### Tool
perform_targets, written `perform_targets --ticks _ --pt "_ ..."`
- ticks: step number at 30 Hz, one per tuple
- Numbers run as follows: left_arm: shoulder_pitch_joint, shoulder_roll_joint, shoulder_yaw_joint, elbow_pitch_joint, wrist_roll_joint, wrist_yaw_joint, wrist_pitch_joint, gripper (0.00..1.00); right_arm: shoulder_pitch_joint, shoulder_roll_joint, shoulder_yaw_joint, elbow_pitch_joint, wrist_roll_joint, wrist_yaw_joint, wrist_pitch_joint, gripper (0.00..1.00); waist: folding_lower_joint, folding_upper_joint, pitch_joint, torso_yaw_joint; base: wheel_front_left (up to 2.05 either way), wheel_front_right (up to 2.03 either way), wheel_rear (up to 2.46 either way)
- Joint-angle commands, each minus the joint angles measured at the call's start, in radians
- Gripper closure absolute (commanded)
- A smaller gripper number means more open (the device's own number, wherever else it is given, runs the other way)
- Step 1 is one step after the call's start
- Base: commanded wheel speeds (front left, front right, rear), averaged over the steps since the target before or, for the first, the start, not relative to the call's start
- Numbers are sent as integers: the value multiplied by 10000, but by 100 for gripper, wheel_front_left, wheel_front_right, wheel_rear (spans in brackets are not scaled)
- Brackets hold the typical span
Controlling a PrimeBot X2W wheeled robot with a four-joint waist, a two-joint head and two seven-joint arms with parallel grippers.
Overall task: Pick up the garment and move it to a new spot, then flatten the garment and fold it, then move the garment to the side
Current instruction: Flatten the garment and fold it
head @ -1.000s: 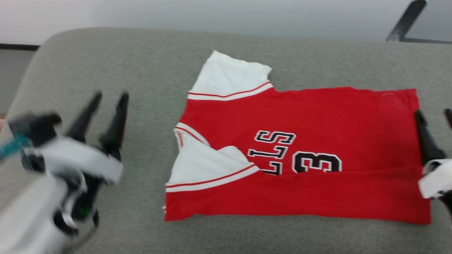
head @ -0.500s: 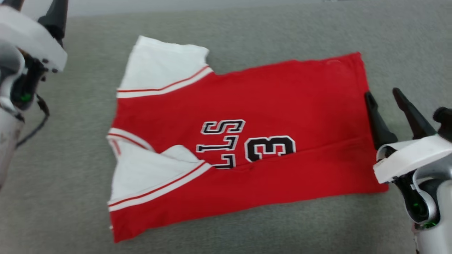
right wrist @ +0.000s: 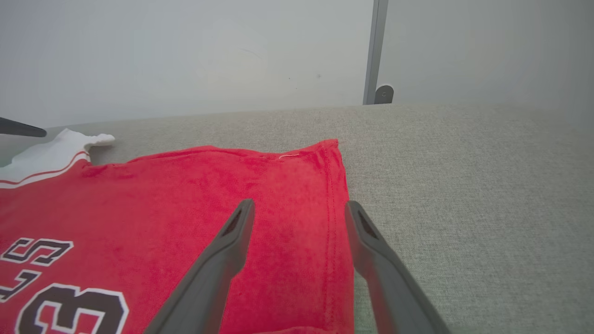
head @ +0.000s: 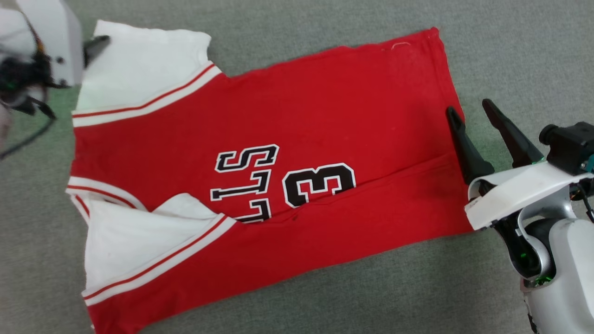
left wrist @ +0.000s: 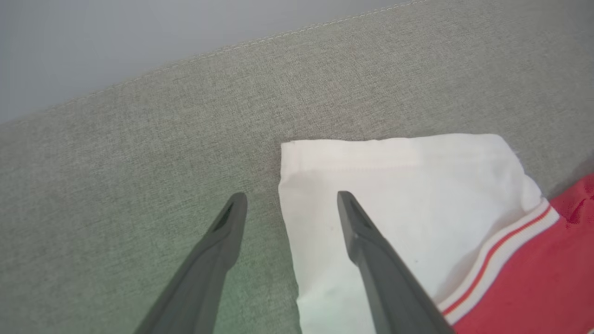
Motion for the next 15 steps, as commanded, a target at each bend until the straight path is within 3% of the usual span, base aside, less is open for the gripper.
perform_targets --ticks 1,7,12,13,14,15 --pt "-152 128 -26 14 -135 -18 142 0 -120 -33 50 10 56 -1 -21 0 0 0 288 -242 0 0 0" --pt "-632 327 -547 217 -254 -21 923 0 -344 -58 324 155 186 -1 -162 0 0 0 558 -485 0 0 0" --pt "-366 139 -830 155 -836 -26 1268 0 -401 -112 393 268 289 -1 -215 0 0 0 653 -541 0 0 0" --pt "-318 118 -876 93 -966 -26 1308 17 -409 -141 382 293 304 -1 -220 0 0 0 664 -529 0 0 0" --pt "-260 92 -925 1 -1099 -27 1370 65 -433 -168 362 305 322 -1 -215 0 0 0 663 -510 0 0 0" --pt "-222 84 -941 -71 -1242 -35 1421 89 -484 -201 354 302 332 -1 -180 0 0 0 666 -485 0 0 0"
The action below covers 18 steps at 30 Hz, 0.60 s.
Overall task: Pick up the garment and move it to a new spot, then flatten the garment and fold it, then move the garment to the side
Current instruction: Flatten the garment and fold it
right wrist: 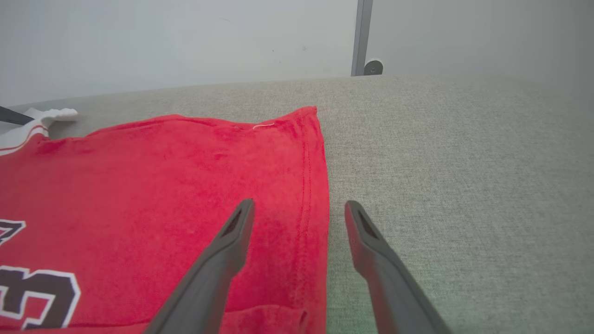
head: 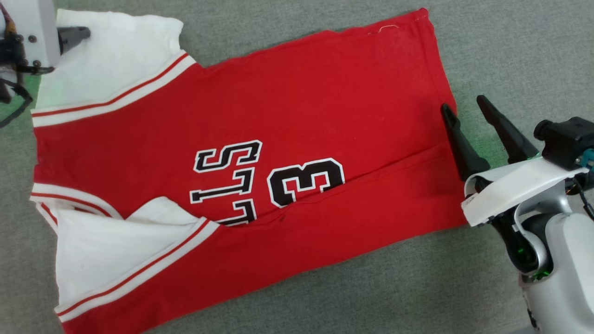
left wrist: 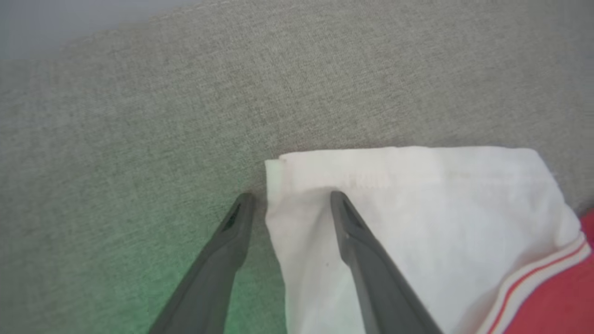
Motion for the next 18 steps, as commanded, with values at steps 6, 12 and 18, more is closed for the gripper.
perform_targets --ticks 6,12,18 --pt "320 -142 -411 -257 -396 -47 -34 100 -831 -394 418 10 178 -1 522 0 0 0 48 219 0 0 0" --pt "143 -104 -714 -471 -567 -39 -463 100 -2799 -1279 1832 718 601 -1 2583 0 0 0 44 410 0 0 0" --pt "-94 -459 -1056 -880 -845 -40 -890 100 -5116 -1938 2771 2266 1516 -1 4836 0 0 0 195 939 0 0 0"
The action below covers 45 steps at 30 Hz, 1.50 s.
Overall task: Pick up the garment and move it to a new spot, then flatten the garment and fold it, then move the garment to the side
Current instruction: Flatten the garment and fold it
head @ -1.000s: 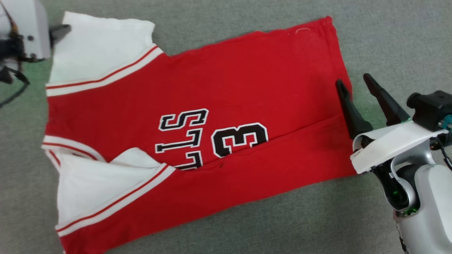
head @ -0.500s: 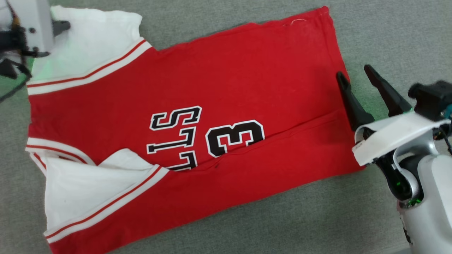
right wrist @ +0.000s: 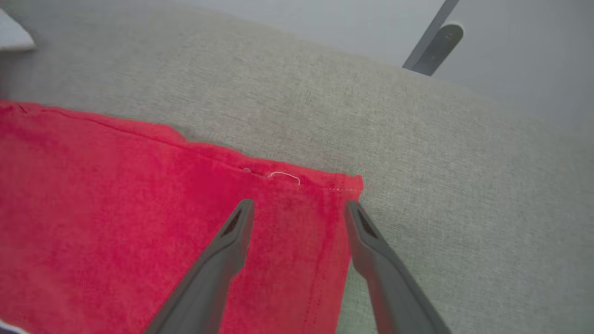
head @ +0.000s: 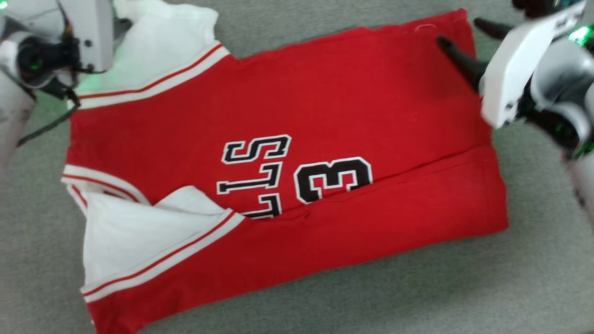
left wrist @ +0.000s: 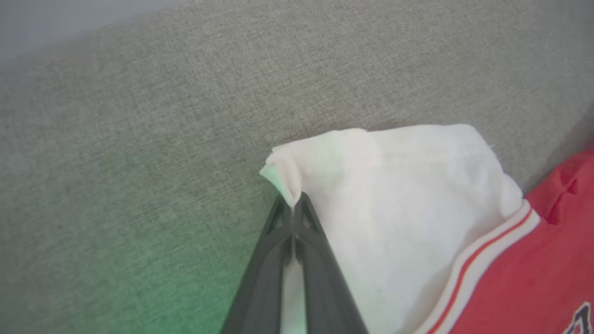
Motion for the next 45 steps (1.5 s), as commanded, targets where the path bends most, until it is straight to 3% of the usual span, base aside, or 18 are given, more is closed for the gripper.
perform_targets --ticks 1,9,18,19,20,21,22,31,38,45 --pt "-14 -139 -91 -32 -100 -24 -62 100 -282 -85 63 313 140 -5 236 0 0 -1 131 310 0 0 0" --pt "-410 -488 -535 -129 -404 -25 -454 100 -1772 -457 473 2140 875 -5 2019 0 0 -1 424 819 0 0 0" --pt "-575 -494 -992 -138 -712 -3 -776 100 -1989 -533 666 3291 1217 -6 1993 0 0 -1 472 1043 0 0 0" --pt "-575 -511 -1031 -130 -768 -3 -848 100 -2015 -535 670 3397 1221 -6 1915 47 0 -1 461 1075 0 0 0" --pt "-564 -545 -1058 -128 -826 -3 -910 100 -2045 -546 711 3508 1207 -8 1864 59 0 -1 435 1113 0 0 0" --pt "-546 -583 -1094 -144 -894 -5 -986 100 -2044 -564 766 3609 1227 -8 1840 95 0 -1 395 1149 0 0 0" --pt "-513 -626 -1128 -157 -948 -5 -1092 100 -2020 -590 774 3707 1268 -8 1746 100 0 -1 337 1193 0 0 0" --pt "421 -825 -1366 -911 -1694 -7 -2669 100 -1216 -1114 1179 3861 1609 -8 430 100 0 -1 -1361 1760 0 0 0" --pt "1837 -207 -1730 -2864 -2166 -7 -4470 100 550 -2176 1841 2634 2292 -8 -348 100 0 -1 -2981 2315 0 0 0" --pt "3325 753 -2155 -4880 -2162 -7 -5936 100 2429 -3399 1709 1084 2761 -8 -681 100 0 -1 -3974 2798 0 0 0"
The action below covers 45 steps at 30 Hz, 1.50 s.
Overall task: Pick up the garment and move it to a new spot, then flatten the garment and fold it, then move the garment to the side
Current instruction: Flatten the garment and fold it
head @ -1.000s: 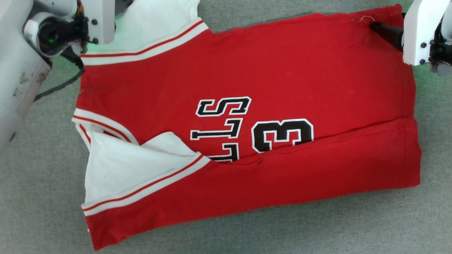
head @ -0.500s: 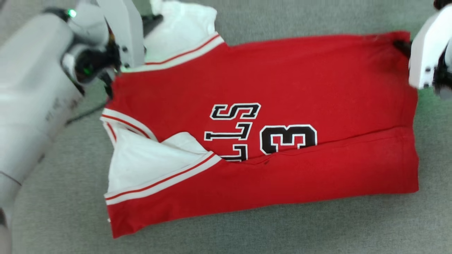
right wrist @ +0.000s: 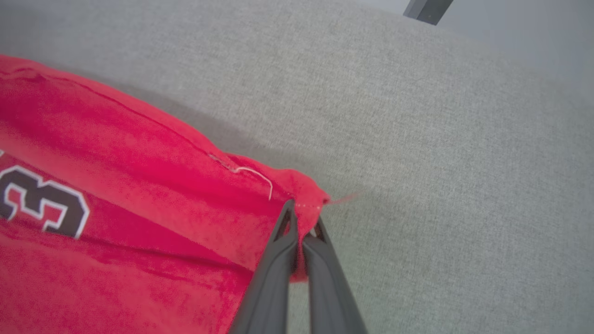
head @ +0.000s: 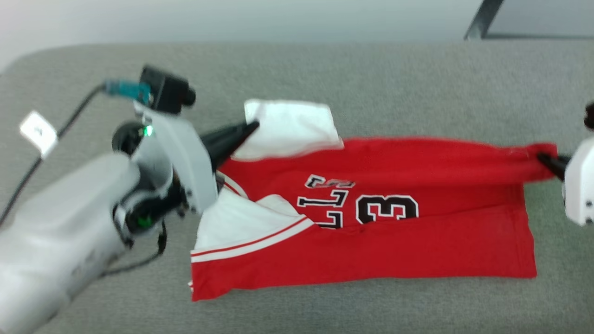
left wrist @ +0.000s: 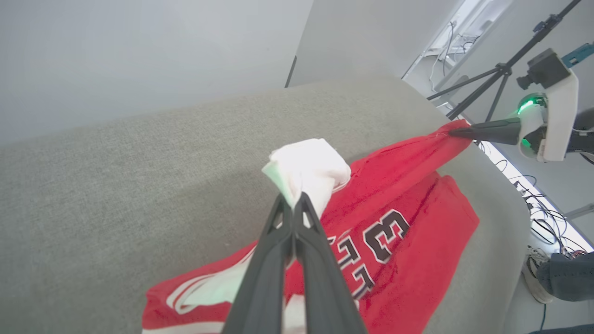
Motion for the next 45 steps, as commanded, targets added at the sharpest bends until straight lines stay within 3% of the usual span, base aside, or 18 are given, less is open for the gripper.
perform_targets --ticks 1,5,11,22,32,33,34,35,36,40,45 --pt "446 227 -88 -381 95 16 -291 100 552 -231 -119 -301 74 -10 -76 100 0 -1 -1036 736 0 0 0" --pt "1416 714 -214 -1298 -9 16 -922 100 1694 -694 -580 -1007 219 -12 -146 100 0 -1 -1273 940 0 0 0" --pt "2535 859 -356 -1803 161 16 -1397 100 3390 -1013 -1632 -1743 247 -12 -121 100 0 -1 -1275 1167 0 0 0" --pt "3586 721 -374 -1362 -57 16 -2259 100 5156 -296 -3383 -2583 -627 -12 431 100 0 -1 -785 1034 0 0 0" --pt "4072 182 -398 -495 317 69 -2654 100 5836 622 -4285 -3099 -1416 -12 814 100 0 -1 -419 977 0 0 0" --pt "4072 139 -404 -406 392 69 -2667 96 5867 690 -4363 -3143 -1485 -10 821 100 0 -1 -402 980 0 0 0" --pt "4076 88 -412 -310 446 84 -2697 76 5899 751 -4453 -3179 -1553 -12 805 81 0 -1 -390 985 0 0 0" --pt "4058 55 -397 -221 520 106 -2751 46 5938 840 -4611 -3161 -1612 -12 777 57 0 -1 -380 985 0 0 0" --pt "4063 13 -334 -149 536 133 -2815 0 5966 945 -4723 -3179 -1685 -10 758 0 0 -1 -374 982 0 0 0" --pt "4166 -50 -5 -38 633 202 -3069 0 6029 1276 -5010 -3511 -1376 -10 904 0 0 -1 -427 997 0 0 0" --pt "4522 68 743 -294 1009 648 -3241 0 6303 1100 -5489 -4129 -857 -10 1357 0 0 -1 -617 1116 0 0 0"
